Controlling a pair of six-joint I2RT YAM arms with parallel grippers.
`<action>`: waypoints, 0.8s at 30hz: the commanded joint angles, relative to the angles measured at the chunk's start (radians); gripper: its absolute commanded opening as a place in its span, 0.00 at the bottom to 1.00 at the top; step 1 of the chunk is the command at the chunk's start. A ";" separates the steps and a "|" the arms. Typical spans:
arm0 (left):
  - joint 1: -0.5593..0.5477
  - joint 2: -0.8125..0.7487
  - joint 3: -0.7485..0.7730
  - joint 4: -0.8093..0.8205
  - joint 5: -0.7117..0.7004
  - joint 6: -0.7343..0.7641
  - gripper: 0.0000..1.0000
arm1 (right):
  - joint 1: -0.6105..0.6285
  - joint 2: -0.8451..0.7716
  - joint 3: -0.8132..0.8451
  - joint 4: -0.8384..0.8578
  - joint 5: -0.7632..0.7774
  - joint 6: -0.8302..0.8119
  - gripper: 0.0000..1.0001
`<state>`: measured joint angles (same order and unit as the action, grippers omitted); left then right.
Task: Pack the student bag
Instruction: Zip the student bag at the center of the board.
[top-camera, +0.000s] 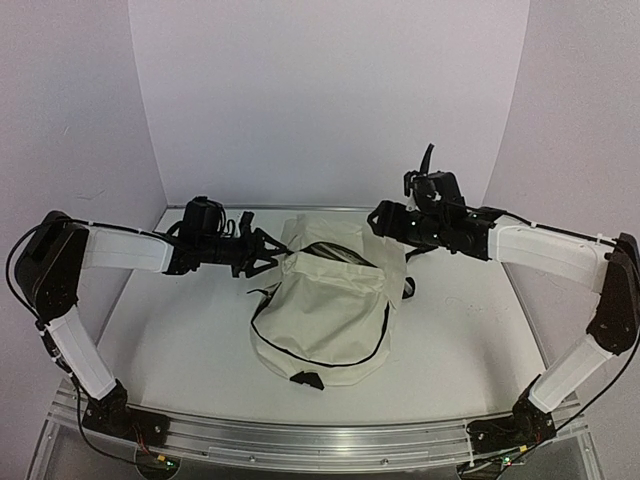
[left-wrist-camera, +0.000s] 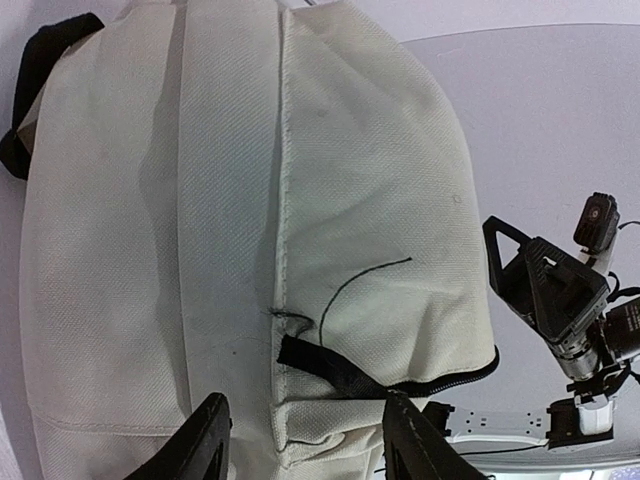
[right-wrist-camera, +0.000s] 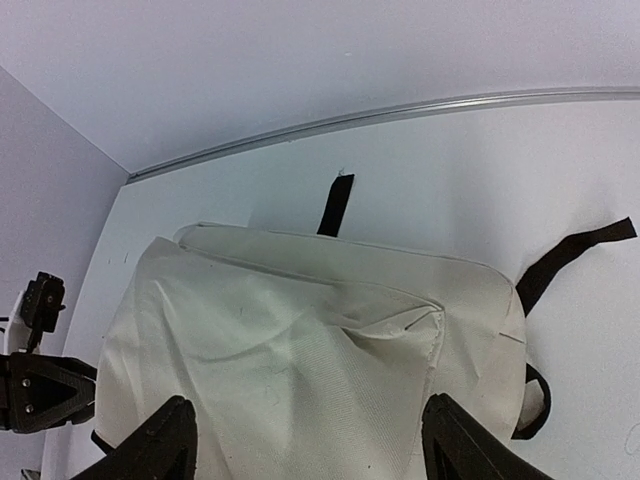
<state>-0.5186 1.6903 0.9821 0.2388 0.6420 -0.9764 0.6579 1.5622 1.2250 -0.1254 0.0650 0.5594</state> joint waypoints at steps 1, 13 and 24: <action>-0.003 0.019 0.051 0.114 0.053 -0.032 0.49 | 0.008 -0.039 -0.013 -0.016 0.008 0.038 0.76; -0.004 0.091 0.097 0.142 0.065 -0.065 0.31 | 0.007 -0.057 -0.037 -0.025 0.011 0.043 0.76; -0.004 0.080 0.089 0.135 0.051 -0.071 0.06 | 0.007 -0.071 -0.048 -0.025 0.014 0.043 0.76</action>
<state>-0.5182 1.7760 1.0270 0.3321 0.6802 -1.0480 0.6579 1.5307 1.1817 -0.1516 0.0650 0.5995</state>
